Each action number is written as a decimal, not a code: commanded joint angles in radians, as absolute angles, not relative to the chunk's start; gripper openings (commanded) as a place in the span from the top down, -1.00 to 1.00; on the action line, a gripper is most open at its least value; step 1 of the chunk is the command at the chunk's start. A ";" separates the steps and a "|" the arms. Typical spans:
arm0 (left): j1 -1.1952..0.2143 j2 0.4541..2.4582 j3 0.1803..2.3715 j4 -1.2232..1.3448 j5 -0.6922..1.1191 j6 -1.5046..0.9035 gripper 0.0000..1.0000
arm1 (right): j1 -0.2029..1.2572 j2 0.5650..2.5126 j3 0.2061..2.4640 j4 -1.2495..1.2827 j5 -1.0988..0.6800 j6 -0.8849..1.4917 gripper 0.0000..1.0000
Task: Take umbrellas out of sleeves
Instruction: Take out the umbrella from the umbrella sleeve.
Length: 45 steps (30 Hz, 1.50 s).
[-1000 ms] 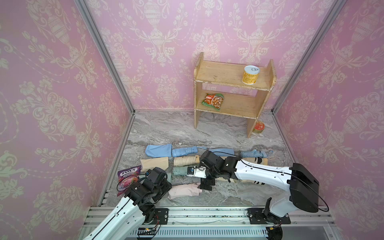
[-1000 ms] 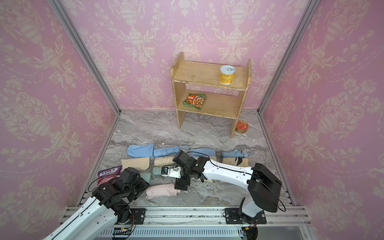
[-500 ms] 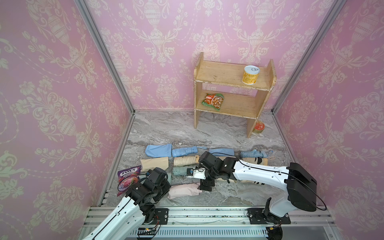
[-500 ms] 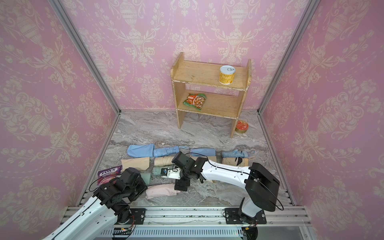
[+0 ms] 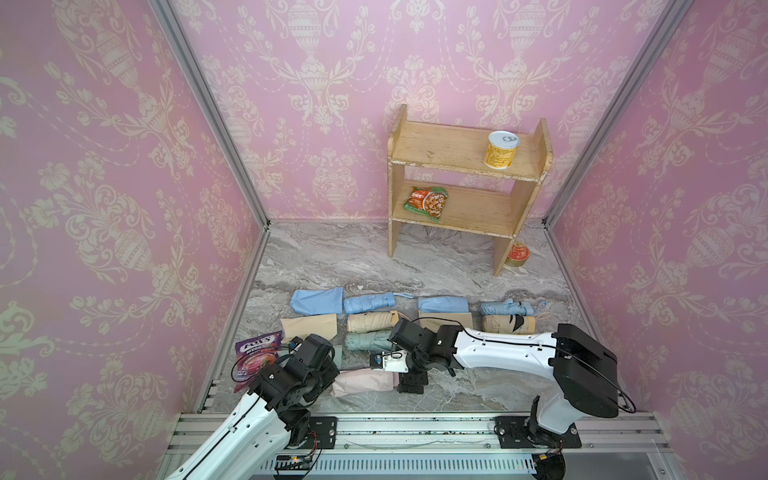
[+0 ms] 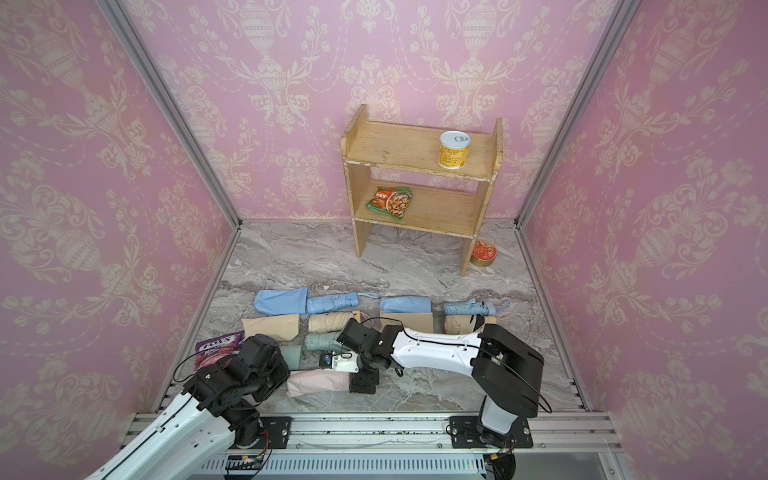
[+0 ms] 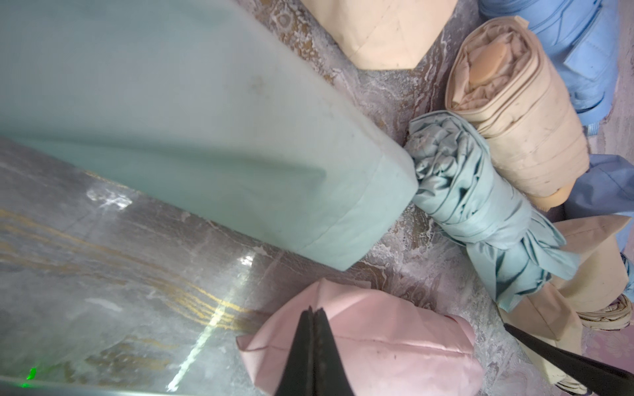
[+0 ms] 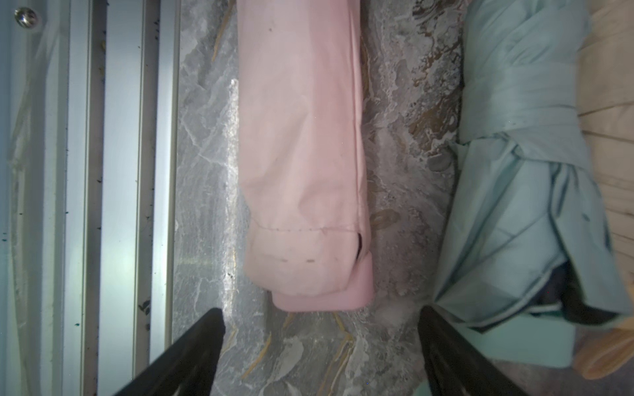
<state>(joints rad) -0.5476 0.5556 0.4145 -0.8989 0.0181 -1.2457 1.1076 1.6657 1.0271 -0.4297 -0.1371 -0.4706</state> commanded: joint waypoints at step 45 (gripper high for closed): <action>-0.555 0.491 0.465 -1.030 -0.204 -1.178 1.00 | 1.174 1.805 1.082 -0.458 -0.040 -0.447 0.12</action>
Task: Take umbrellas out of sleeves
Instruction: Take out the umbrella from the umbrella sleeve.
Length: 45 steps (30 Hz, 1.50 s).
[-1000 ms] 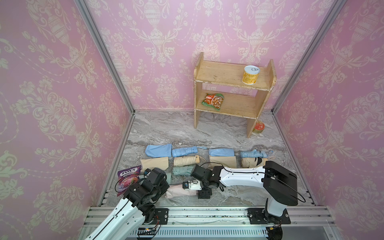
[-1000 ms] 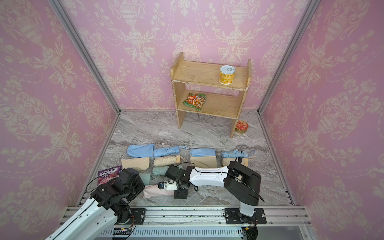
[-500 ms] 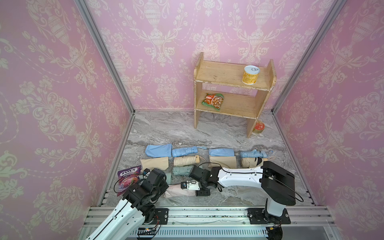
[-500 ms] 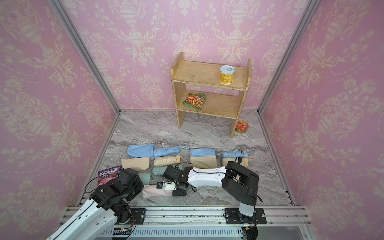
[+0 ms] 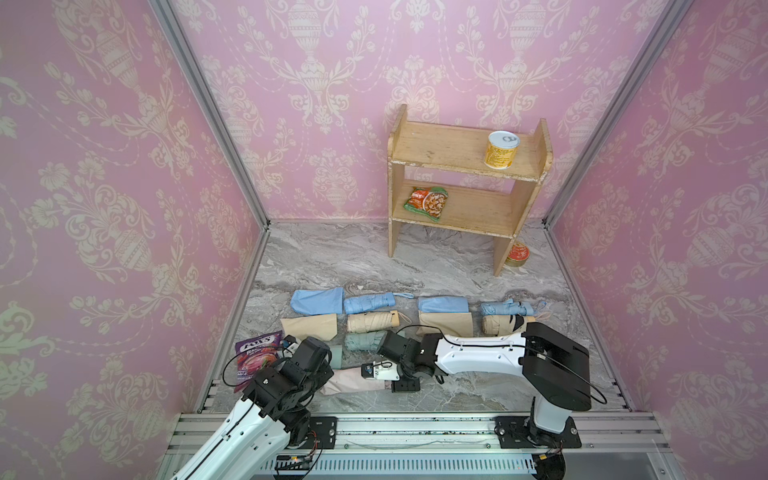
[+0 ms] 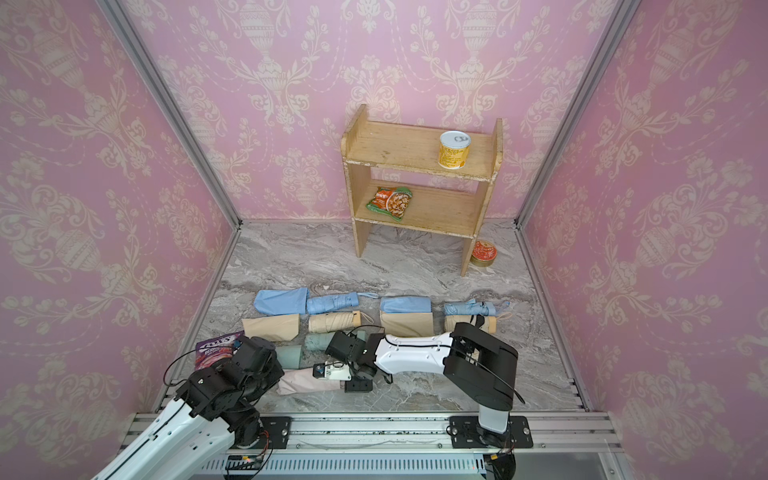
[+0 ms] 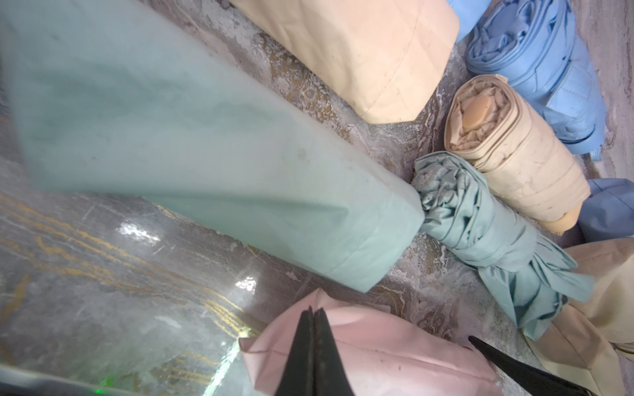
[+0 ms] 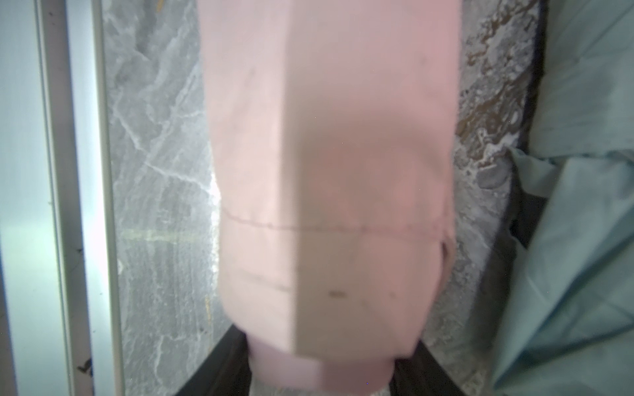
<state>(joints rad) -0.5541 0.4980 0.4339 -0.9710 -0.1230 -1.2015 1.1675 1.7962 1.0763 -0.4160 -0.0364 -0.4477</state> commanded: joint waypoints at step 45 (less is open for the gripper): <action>-0.556 0.477 0.534 -1.165 -0.518 -1.233 1.00 | 1.173 1.801 1.087 -0.437 0.007 -0.426 0.13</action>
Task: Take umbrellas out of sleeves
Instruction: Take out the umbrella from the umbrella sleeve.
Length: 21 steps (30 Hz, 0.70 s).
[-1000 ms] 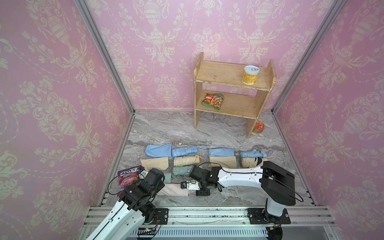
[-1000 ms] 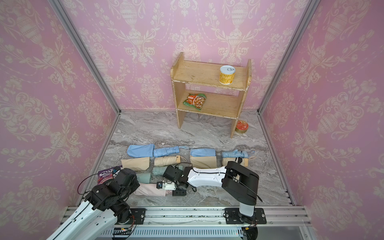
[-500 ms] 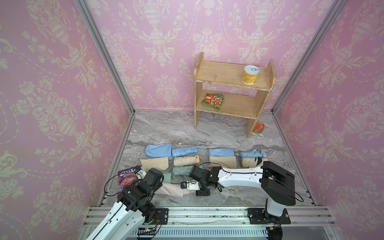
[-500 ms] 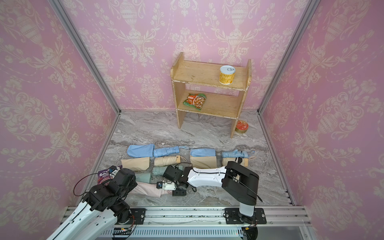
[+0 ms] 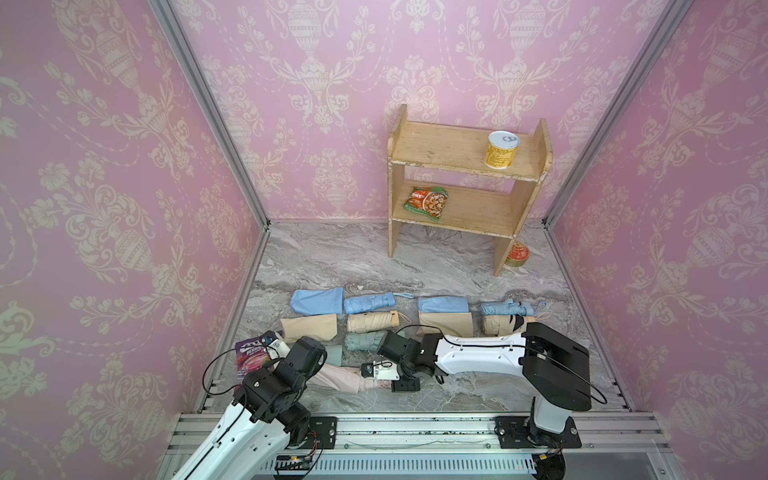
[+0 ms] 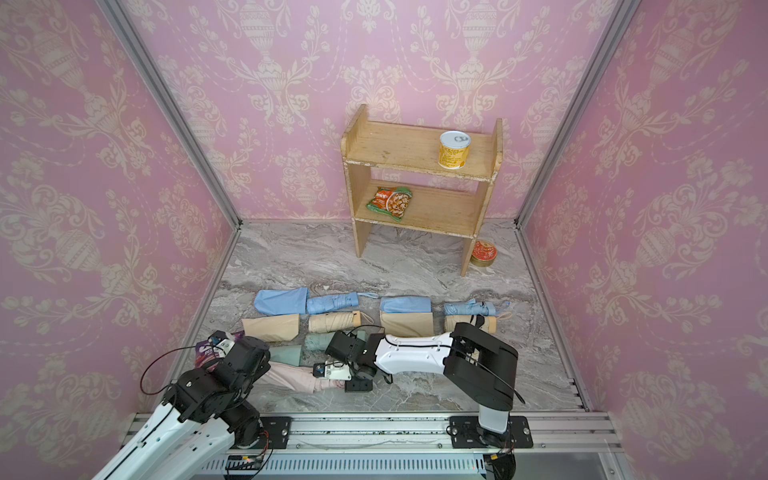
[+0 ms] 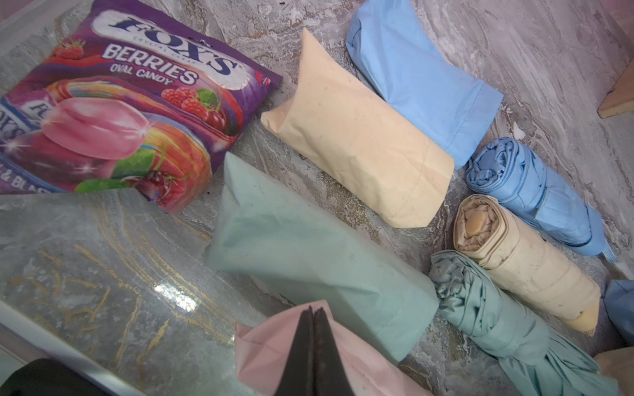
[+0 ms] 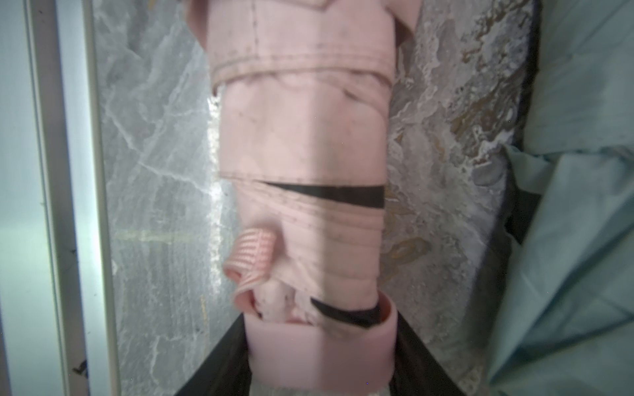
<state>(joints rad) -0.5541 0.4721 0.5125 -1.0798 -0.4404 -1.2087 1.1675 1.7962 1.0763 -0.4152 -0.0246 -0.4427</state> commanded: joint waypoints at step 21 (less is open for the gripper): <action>-0.556 0.506 0.527 -1.182 -0.611 -1.249 1.00 | 1.157 1.766 1.068 -0.448 0.053 -0.425 0.12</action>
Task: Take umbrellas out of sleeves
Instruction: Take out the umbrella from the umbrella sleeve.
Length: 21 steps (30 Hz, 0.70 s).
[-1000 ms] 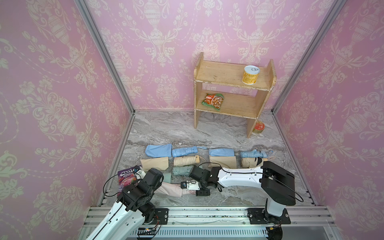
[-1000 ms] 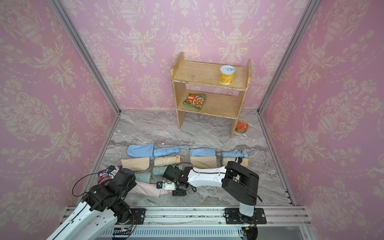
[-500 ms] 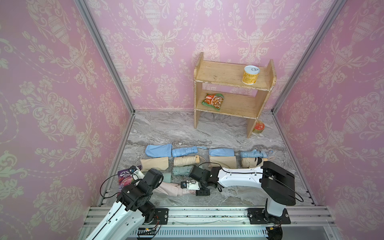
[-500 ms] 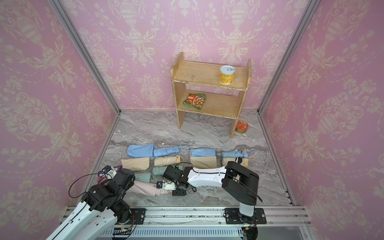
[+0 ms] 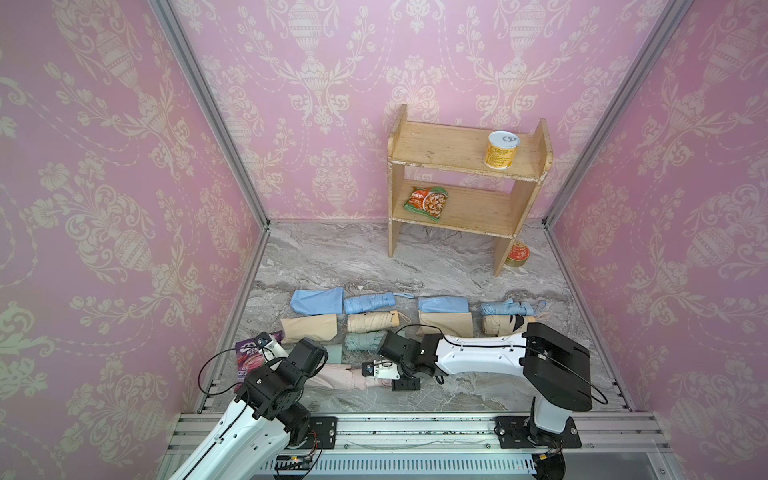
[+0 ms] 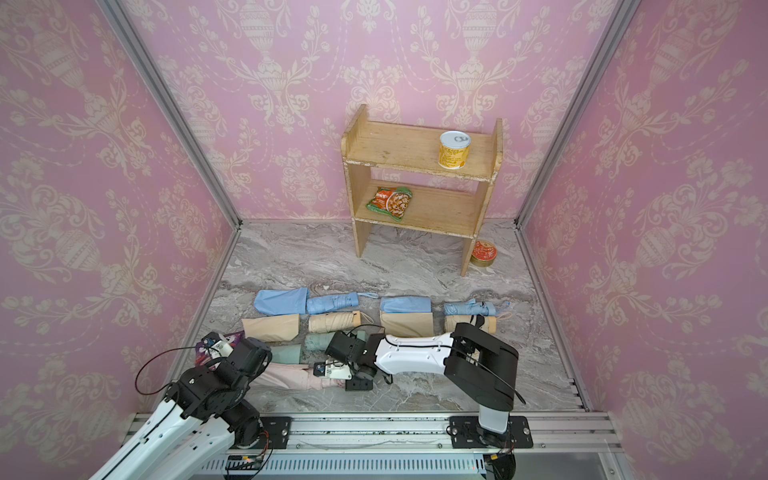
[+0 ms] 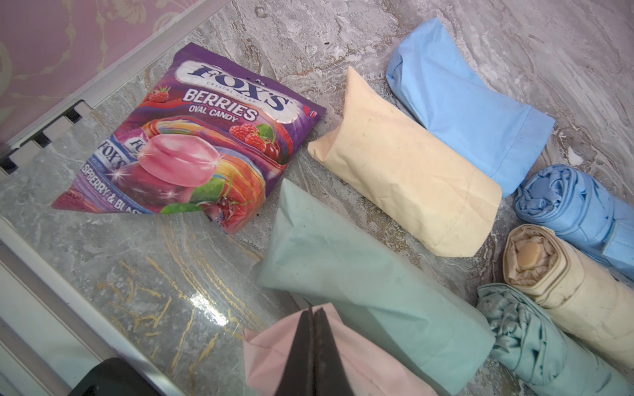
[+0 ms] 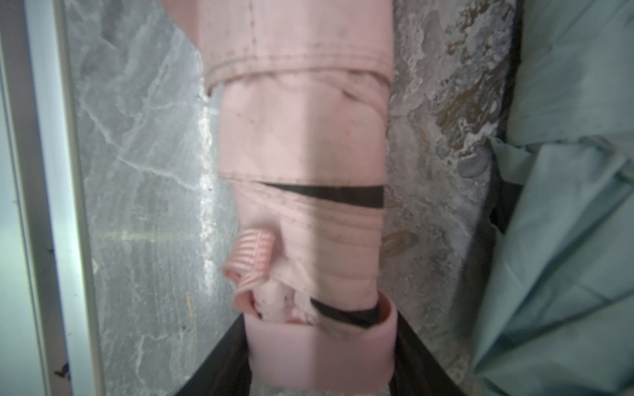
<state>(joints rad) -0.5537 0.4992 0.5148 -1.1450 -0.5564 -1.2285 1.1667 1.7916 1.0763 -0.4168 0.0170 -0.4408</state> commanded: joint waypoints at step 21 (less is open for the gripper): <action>-0.556 0.533 0.515 -1.187 -0.706 -1.259 0.95 | 1.119 1.728 1.035 -0.452 0.066 -0.419 0.12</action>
<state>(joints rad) -0.5537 0.5274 0.5148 -1.1511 -0.6636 -1.2442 1.1275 1.7622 1.0496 -0.4328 0.0505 -0.4408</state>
